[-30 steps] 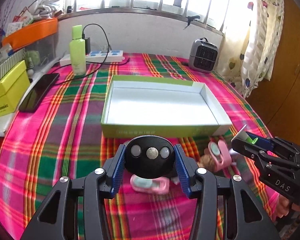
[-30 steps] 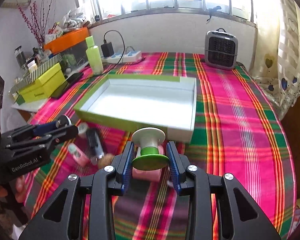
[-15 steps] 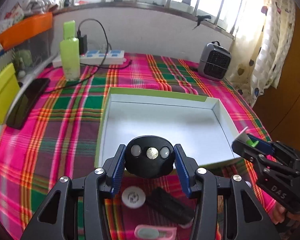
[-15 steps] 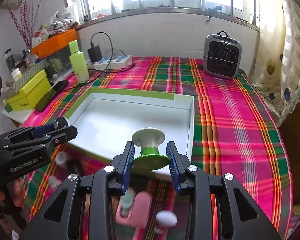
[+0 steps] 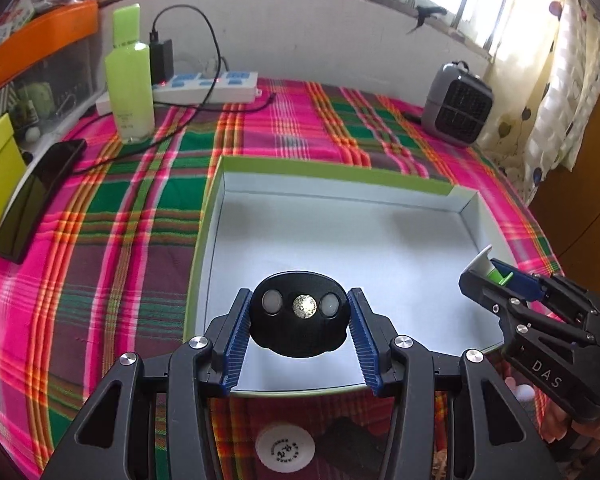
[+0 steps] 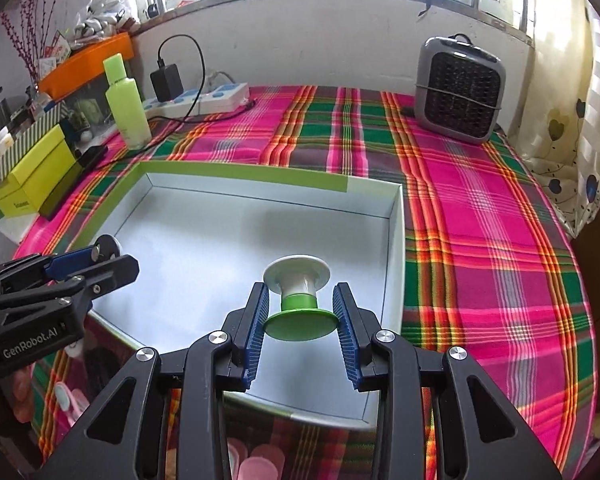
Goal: Organize objects
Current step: 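Carry the spool and black holder into the open box with both grippers, then open both grippers to release spool and holder inside the box, then move the right gripper to the white mushroom knob and grasp it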
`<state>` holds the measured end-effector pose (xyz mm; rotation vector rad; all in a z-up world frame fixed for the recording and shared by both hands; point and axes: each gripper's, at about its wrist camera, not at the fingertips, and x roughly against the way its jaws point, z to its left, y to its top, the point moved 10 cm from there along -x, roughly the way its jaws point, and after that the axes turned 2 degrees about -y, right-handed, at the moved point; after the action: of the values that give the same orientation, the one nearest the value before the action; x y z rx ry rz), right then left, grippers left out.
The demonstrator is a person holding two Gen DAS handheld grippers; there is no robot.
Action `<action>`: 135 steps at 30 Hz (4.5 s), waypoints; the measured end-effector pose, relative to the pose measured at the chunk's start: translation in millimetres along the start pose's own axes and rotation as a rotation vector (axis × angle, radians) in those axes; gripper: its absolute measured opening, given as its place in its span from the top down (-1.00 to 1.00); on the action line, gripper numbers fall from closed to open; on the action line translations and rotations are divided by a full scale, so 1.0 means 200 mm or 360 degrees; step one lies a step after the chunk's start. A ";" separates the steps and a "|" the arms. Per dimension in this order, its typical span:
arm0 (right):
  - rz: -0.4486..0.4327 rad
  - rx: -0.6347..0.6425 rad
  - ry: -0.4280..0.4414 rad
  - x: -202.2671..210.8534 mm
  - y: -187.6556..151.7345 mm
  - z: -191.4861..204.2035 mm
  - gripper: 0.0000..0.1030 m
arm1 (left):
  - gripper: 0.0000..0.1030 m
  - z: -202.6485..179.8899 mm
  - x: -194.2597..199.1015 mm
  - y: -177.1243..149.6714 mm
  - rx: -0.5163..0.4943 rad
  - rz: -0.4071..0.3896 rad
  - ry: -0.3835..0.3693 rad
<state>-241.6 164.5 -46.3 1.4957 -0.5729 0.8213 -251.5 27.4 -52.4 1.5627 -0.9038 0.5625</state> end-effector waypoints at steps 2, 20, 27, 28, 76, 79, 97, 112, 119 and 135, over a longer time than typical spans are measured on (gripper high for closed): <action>0.0010 0.0007 -0.0002 -0.01 0.00 0.00 0.32 | 0.10 0.00 -0.01 0.00 -0.0018 0.0000 0.0010; 0.0042 0.0054 -0.0013 -0.03 -0.05 0.02 0.30 | 0.10 -0.04 0.00 -0.06 -0.0101 0.0044 0.0035; 0.0067 0.0037 -0.0015 0.00 -0.08 0.02 0.30 | 0.10 -0.05 0.03 -0.10 -0.0113 0.0046 0.0024; 0.0069 0.0037 -0.0014 0.00 -0.08 0.02 0.30 | 0.10 -0.05 0.03 -0.10 -0.0113 0.0048 0.0022; -0.0157 -0.0016 0.0009 0.37 -0.24 0.07 -0.12 | -0.17 0.01 0.41 -0.30 0.0013 -0.0128 -0.0020; -0.0194 -0.0019 0.0011 0.42 -0.26 0.07 -0.12 | -0.17 0.01 0.46 -0.32 0.0019 -0.0152 -0.0025; -0.0270 -0.0047 0.0008 0.58 -0.46 0.08 -0.13 | -0.17 -0.01 0.58 -0.57 -0.0062 -0.0227 -0.0025; -0.0156 -0.0042 0.0026 0.50 -0.62 0.07 -0.13 | -0.18 -0.05 0.49 -0.65 -0.0099 -0.0161 -0.0036; -0.0140 -0.0035 0.0018 0.51 -0.61 0.04 -0.13 | -0.18 -0.05 0.45 -0.64 -0.0097 -0.0130 -0.0042; -0.0081 -0.0251 -0.0053 0.43 -0.52 -0.18 -0.12 | -0.18 -0.07 0.40 -0.60 -0.0081 -0.0087 -0.0056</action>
<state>-114.1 221.1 -46.8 1.3760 -0.6083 0.6970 -106.8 24.4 -60.2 1.5506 -0.8927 0.4710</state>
